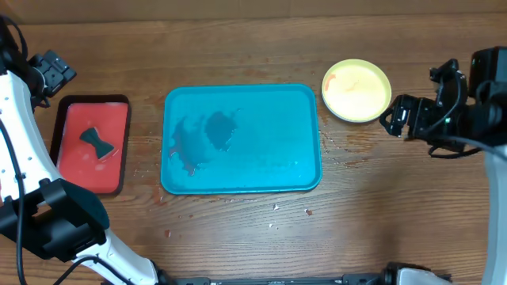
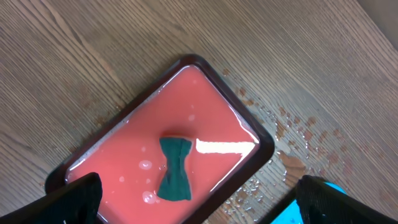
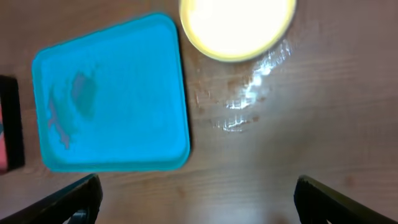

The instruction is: Clean dirty plates on tray and stack at the side

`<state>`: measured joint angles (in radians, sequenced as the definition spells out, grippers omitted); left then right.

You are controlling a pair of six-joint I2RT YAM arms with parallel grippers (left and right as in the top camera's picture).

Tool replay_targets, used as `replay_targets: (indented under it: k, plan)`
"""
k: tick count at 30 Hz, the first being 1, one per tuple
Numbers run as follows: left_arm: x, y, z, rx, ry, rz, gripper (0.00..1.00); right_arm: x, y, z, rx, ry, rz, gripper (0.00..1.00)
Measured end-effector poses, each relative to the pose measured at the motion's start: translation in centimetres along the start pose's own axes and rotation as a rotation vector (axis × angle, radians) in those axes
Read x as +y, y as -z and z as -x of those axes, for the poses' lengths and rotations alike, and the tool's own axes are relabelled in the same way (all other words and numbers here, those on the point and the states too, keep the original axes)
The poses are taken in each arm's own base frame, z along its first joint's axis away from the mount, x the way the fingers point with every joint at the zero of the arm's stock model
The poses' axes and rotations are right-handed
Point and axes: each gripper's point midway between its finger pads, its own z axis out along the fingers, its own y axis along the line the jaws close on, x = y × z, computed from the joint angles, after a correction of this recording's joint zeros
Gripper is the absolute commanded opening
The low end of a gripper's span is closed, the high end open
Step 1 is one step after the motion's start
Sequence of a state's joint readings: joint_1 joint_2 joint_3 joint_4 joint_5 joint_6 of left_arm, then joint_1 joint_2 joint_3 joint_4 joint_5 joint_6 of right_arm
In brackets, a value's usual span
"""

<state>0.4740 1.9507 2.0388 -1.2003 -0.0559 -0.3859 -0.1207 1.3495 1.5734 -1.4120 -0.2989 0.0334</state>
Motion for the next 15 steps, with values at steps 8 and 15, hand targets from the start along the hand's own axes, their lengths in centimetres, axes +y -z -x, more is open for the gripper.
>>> replay_targets:
  k: [8,15]
  plan:
    - [0.0,0.0,0.0,0.001,0.000,-0.001,1.00,3.4,2.3,-1.9,-0.424,0.225,0.112,1.00]
    - [0.0,0.0,0.0,0.001,0.000,-0.003,1.00,2.4,1.7,-7.6,-0.702,0.321,0.165,1.00]
